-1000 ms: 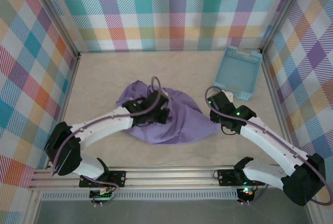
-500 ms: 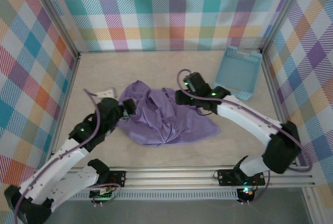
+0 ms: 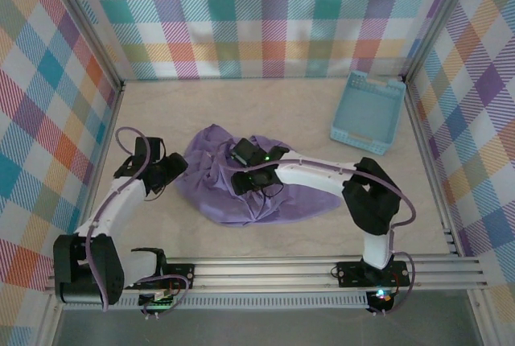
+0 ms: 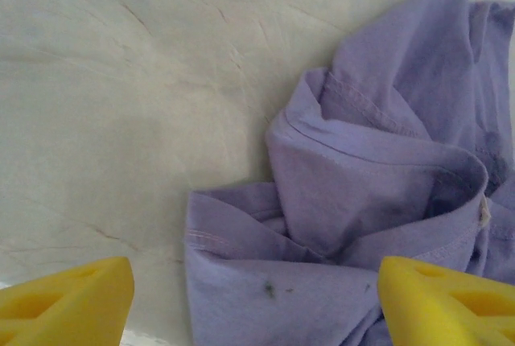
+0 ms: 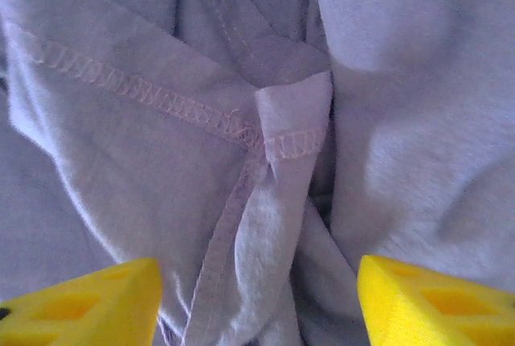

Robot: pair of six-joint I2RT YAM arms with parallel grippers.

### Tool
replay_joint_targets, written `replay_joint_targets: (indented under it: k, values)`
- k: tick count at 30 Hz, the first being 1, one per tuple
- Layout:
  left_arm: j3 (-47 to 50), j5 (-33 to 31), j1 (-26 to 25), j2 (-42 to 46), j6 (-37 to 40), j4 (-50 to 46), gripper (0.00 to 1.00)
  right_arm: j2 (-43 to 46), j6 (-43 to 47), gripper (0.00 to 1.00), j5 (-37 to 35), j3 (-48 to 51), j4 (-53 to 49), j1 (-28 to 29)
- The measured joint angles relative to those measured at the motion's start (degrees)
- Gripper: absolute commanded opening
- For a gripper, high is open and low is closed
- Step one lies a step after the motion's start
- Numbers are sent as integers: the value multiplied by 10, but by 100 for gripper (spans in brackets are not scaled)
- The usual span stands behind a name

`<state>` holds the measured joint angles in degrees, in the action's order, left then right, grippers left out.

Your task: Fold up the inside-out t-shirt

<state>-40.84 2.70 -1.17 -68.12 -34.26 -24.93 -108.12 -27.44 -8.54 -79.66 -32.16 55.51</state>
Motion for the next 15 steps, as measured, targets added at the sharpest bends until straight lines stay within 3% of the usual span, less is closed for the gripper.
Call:
replay_joint_targets:
  k: [3,7,11,15]
  values:
    - [0,16,0,-21,-5,17,81,-25,6,45,3,-18,0,0]
    - [0,24,0,-37,-9,29,81,-54,22,3,1,-53,-10,0]
    - [0,23,0,-49,-9,31,83,-38,35,0,-34,-54,-27,-5]
    - [-3,23,0,-63,-9,31,85,90,40,0,-81,31,-35,-24]
